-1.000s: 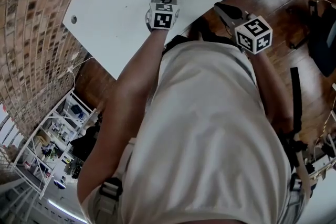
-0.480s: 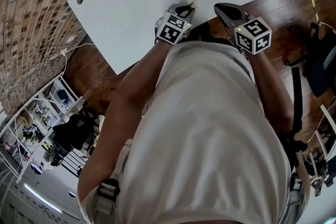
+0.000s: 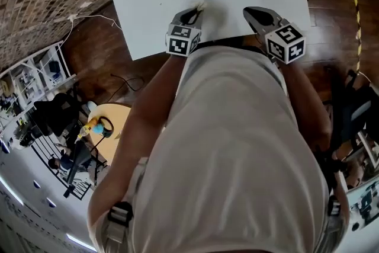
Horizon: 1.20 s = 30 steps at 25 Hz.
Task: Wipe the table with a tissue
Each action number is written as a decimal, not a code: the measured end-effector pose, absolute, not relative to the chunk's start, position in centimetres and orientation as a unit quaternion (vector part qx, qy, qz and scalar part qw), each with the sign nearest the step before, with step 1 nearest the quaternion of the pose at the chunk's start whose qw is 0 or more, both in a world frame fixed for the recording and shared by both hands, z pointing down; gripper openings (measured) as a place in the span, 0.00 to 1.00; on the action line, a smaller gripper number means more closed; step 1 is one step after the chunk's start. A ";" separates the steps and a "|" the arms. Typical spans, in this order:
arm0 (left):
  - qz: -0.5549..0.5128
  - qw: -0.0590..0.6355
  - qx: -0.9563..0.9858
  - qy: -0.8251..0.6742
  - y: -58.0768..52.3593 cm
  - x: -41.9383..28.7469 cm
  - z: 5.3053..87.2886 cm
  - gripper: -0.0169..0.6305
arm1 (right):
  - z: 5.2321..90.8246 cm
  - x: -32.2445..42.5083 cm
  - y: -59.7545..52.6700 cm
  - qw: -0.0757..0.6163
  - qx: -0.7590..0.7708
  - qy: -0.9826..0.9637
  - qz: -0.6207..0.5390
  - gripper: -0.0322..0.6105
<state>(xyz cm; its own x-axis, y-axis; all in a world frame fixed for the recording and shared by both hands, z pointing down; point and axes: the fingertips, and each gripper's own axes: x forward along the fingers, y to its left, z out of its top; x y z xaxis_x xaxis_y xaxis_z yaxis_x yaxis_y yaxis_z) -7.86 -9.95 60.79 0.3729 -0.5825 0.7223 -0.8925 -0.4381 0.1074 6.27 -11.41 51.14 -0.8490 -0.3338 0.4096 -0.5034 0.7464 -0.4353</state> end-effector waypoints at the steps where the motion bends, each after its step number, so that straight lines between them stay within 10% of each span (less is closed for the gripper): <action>1: 0.303 0.255 0.781 -0.483 -9.8 -9.3 60.8 0.12 | 51.2 5.3 -11.5 0.158 0.217 -0.924 0.272 0.06; 14: 0.243 0.320 0.648 -0.647 -9.5 -28.7 61.1 0.12 | 50.6 -3.8 -11.4 0.190 0.157 -0.935 0.254 0.06; 30: 0.314 0.294 0.626 -0.651 -12.3 -28.4 62.7 0.11 | 51.0 -1.2 -11.7 0.185 0.213 -0.921 0.270 0.06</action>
